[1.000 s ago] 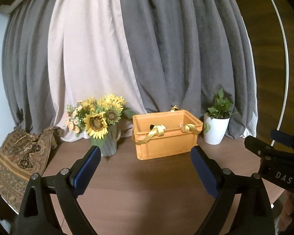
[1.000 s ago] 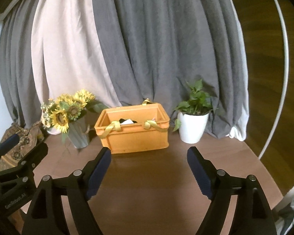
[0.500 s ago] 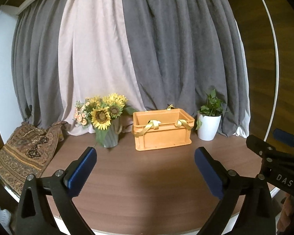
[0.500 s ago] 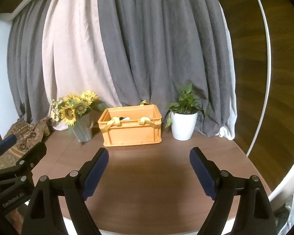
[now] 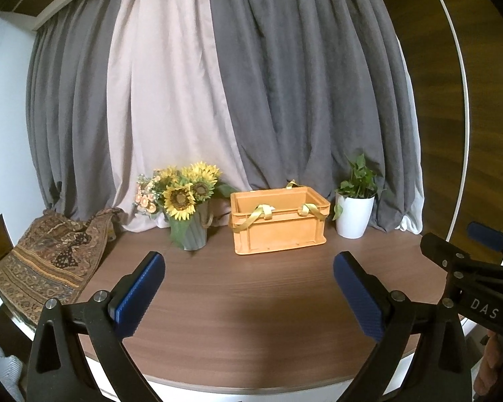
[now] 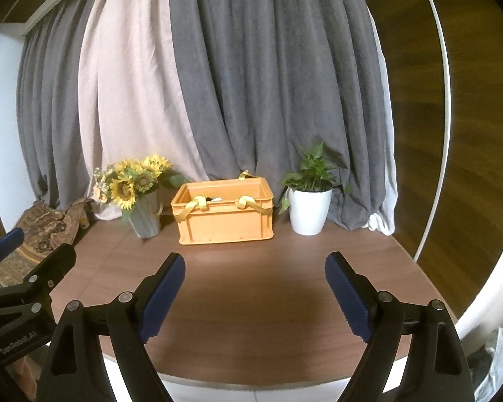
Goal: Organize soft objects
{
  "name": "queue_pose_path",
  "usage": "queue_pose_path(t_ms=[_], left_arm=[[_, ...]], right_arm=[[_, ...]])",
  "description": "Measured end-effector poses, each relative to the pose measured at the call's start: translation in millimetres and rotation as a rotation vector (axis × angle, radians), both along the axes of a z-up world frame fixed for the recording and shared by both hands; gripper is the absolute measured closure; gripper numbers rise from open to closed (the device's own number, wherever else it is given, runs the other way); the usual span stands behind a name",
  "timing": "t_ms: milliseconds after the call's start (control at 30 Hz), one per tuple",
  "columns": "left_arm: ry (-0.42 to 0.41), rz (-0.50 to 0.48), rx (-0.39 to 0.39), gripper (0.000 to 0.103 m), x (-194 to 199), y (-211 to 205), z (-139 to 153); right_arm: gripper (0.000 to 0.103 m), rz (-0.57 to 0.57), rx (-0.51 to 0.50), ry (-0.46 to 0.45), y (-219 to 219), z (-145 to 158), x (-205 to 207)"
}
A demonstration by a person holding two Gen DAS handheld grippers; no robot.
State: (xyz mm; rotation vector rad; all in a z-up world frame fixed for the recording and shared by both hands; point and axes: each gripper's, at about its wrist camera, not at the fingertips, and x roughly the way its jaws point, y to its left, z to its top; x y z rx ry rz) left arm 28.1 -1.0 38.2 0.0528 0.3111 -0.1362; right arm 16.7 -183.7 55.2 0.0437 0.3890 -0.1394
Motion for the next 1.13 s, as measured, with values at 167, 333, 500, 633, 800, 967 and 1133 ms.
queue_pose_path(t_ms=[167, 333, 500, 633, 800, 967, 1133], left_arm=[[-0.003, 0.009, -0.002, 0.0, -5.6, 2.6, 0.8], [-0.005, 0.012, -0.003, 0.0, -8.3, 3.6, 1.2], [-0.005, 0.013, -0.004, 0.0, -10.4, 3.9, 1.6], [-0.008, 0.013, -0.007, 0.0, -11.3, 4.6, 2.0], [-0.006, 0.015, -0.008, 0.0, -12.1, 4.5, 1.7], [-0.001, 0.019, -0.01, 0.0, -13.8, 5.0, 1.2], [-0.002, 0.026, -0.011, 0.0, -14.4, 6.8, 2.0]], right_arm=[[0.016, 0.0, -0.007, -0.009, 1.9, 0.7, -5.0], [0.016, 0.001, -0.008, -0.01, 3.7, 0.7, -6.8], [0.016, 0.001, -0.008, -0.01, 6.3, 0.8, -8.5], [0.016, 0.006, -0.008, -0.008, 4.1, 0.7, -7.7], [0.016, 0.004, -0.008, -0.008, 4.2, 0.6, -7.7], [0.016, 0.007, -0.008, -0.009, 3.4, 0.6, -7.6], [0.016, 0.005, -0.009, -0.008, 3.7, 0.5, -7.8]])
